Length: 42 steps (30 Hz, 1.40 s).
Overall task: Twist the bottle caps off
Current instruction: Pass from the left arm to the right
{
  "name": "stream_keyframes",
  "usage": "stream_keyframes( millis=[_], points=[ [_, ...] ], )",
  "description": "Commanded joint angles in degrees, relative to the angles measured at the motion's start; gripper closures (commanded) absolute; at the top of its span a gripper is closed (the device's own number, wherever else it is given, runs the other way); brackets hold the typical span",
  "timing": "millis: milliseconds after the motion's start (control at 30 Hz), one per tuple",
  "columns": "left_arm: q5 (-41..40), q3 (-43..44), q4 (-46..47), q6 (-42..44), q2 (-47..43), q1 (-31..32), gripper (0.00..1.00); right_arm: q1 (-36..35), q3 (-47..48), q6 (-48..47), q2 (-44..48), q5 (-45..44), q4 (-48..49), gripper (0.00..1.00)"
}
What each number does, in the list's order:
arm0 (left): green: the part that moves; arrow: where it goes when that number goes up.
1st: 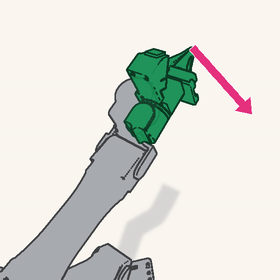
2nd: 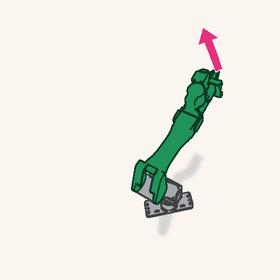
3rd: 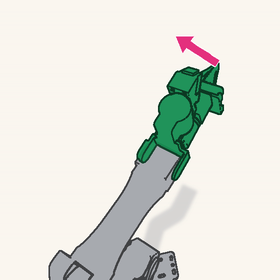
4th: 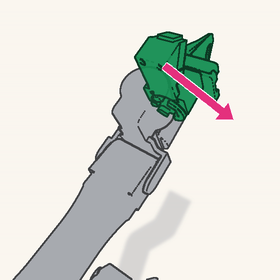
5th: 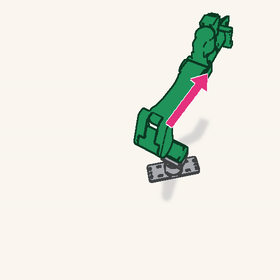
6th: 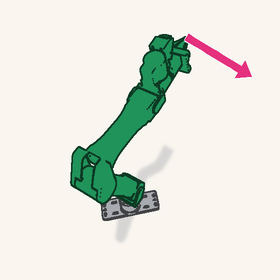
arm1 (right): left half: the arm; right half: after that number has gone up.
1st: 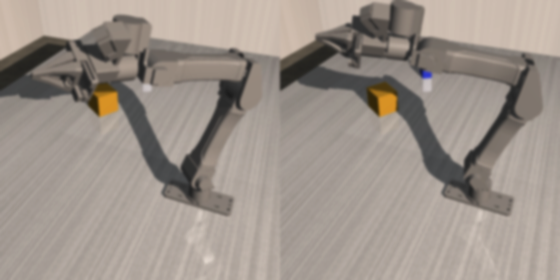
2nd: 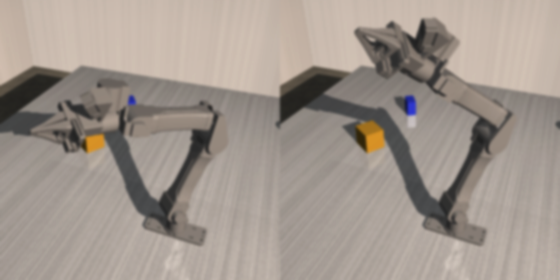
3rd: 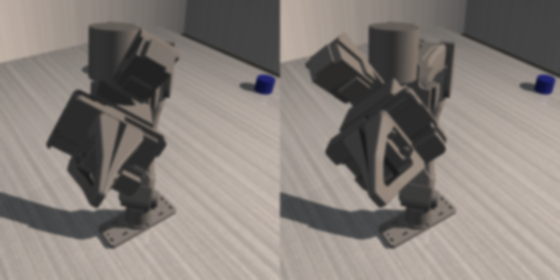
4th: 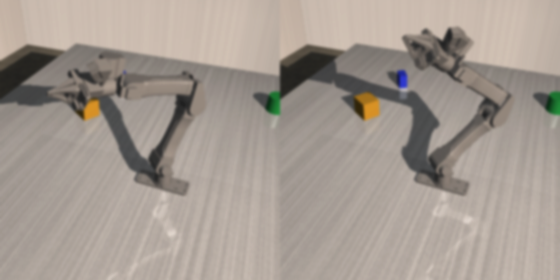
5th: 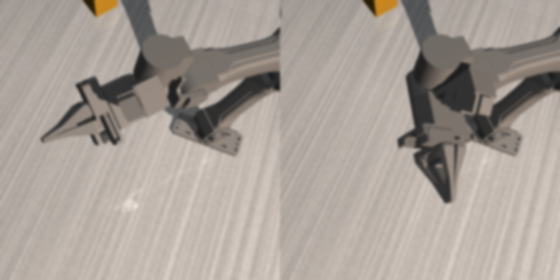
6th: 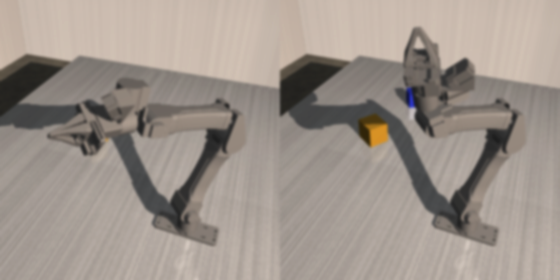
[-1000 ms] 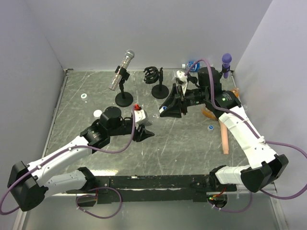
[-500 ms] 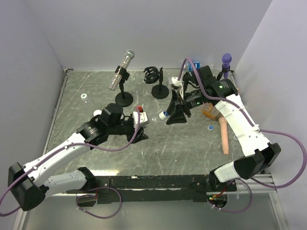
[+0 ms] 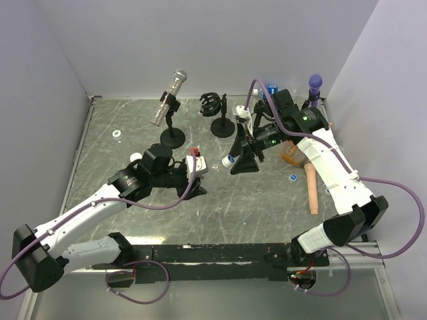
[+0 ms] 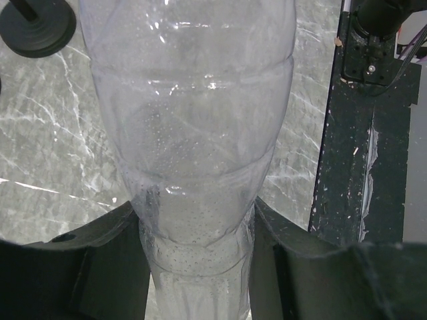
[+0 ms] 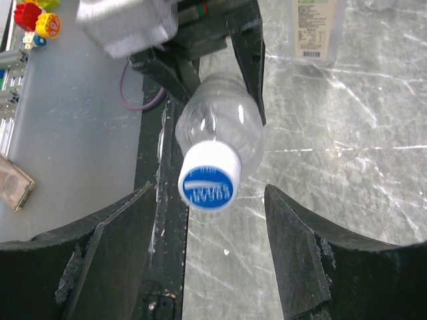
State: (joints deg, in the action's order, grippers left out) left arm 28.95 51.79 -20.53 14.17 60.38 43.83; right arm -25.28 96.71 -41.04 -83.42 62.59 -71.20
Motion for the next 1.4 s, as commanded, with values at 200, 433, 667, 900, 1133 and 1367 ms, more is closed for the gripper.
stream_keyframes(
  millis=[200, 433, 667, 900, 1133, 1367],
  points=[
    [2.51, 2.44, 1.81, 0.06, 0.88, -0.15, 0.69, -2.32, 2.52, 2.54, -1.13, -0.27, 3.79, 0.27],
    [2.25, 2.53, 1.9, -0.2, 1.23, -0.15, 0.69, -3.2, 2.26, 3.51, -1.75, -1.32, 4.4, 0.34],
    [1.03, 2.26, 2.25, -0.9, 0.44, -0.06, 0.67, -3.9, 3.84, 1.66, -3.33, -1.24, 1.15, 0.74],
    [-5.91, 1.21, 6.64, -7.74, -5.96, -0.85, 0.01, -3.12, 6.82, 1.92, -2.54, -2.55, -0.43, 0.99],
    [-16.71, 4.8, 7.53, -12.94, -18.44, -2.96, 0.03, 4.96, 17.09, 7.54, -3.15, -6.42, 2.2, 1.0],
    [-28.24, 5.97, -0.21, -10.14, -20.82, -3.05, 0.03, 18.94, 26.95, 21.68, -6.93, -12.91, 19.58, 1.0]
  ],
)
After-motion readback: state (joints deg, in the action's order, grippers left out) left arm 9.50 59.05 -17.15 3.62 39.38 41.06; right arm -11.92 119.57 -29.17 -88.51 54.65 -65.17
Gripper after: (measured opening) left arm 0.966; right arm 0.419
